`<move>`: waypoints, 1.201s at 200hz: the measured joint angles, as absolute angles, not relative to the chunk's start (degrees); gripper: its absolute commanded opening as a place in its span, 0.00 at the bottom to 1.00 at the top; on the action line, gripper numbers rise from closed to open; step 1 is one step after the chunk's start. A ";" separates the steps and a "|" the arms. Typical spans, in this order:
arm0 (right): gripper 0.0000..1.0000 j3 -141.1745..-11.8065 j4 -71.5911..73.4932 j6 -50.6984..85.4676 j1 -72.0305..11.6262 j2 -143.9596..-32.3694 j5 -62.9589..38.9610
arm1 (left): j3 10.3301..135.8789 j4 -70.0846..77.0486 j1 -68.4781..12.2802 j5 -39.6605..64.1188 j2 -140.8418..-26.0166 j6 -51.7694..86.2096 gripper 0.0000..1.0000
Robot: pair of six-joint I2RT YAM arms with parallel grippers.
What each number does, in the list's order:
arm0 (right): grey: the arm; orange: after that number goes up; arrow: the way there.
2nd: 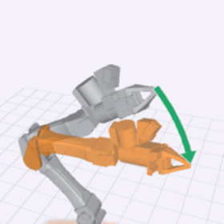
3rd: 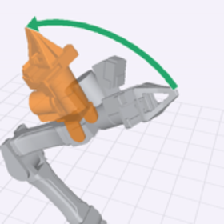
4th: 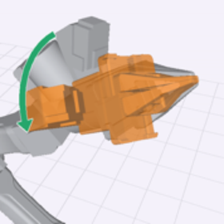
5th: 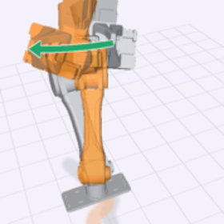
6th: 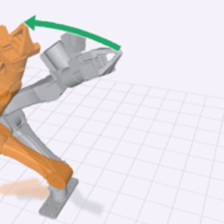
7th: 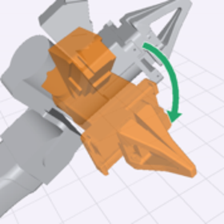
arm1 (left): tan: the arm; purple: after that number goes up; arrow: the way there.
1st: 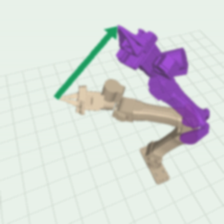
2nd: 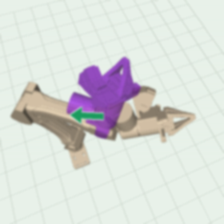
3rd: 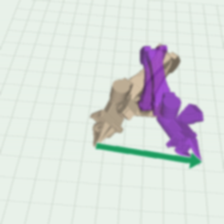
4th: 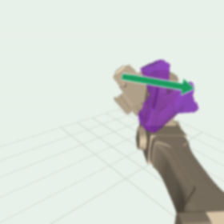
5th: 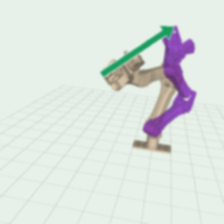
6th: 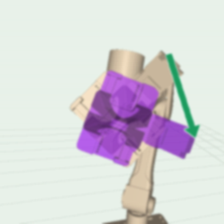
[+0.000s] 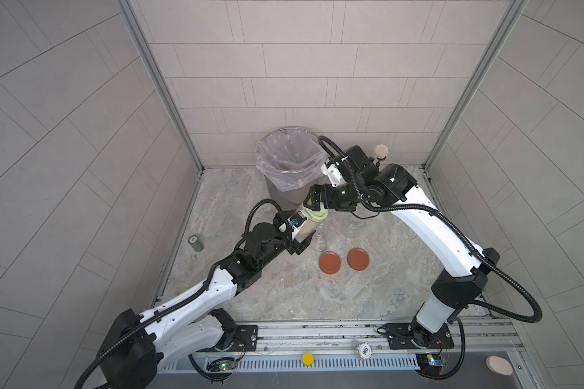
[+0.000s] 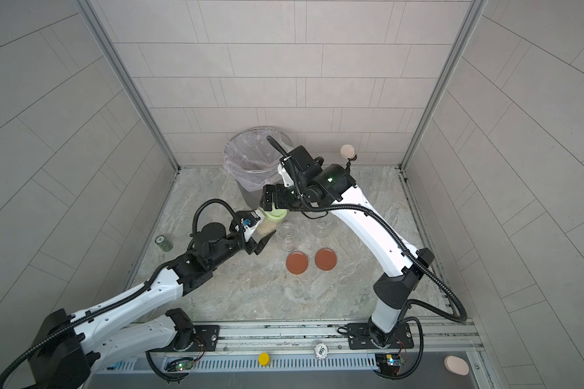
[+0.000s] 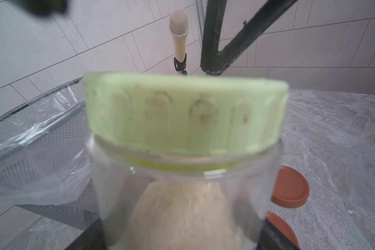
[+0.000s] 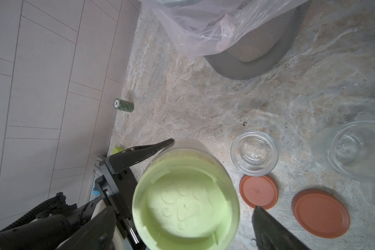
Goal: Empty moldy rice from jars
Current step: Unscrew the lid from the jar.
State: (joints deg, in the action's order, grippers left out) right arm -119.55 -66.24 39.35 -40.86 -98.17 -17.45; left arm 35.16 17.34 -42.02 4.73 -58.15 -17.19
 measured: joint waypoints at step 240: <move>0.97 -122.80 -68.84 33.71 -42.87 -101.58 -15.49 | 34.04 17.30 -42.00 5.17 -56.86 -16.47 0.09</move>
